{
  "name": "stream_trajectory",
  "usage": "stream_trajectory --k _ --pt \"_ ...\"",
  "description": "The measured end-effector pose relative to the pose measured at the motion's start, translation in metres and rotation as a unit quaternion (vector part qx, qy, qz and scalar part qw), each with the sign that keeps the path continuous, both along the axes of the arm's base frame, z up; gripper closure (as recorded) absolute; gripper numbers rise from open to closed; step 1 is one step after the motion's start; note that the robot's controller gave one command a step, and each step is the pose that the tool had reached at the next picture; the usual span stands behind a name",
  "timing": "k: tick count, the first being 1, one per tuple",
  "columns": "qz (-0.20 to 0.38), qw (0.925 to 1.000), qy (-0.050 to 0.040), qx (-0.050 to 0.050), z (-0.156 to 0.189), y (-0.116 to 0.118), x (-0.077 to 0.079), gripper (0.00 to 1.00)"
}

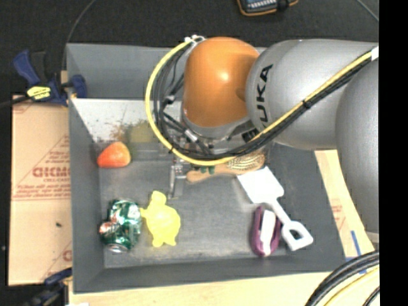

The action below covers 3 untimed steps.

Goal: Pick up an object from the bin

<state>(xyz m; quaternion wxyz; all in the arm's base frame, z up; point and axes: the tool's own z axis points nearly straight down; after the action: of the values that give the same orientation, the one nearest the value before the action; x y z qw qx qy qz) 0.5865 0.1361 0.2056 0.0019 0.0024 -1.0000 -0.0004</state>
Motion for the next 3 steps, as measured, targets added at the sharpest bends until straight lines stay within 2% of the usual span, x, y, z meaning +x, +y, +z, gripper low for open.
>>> stream_trajectory --k 1,2,3 --pt "-0.003 1.0000 -0.0037 0.001 0.004 -0.001 0.002 0.00" --pt "0.239 0.9710 -0.0051 0.001 -0.116 0.055 -0.052 0.00" --pt "0.253 0.9674 -0.0068 0.001 -0.048 0.054 -0.034 0.00"
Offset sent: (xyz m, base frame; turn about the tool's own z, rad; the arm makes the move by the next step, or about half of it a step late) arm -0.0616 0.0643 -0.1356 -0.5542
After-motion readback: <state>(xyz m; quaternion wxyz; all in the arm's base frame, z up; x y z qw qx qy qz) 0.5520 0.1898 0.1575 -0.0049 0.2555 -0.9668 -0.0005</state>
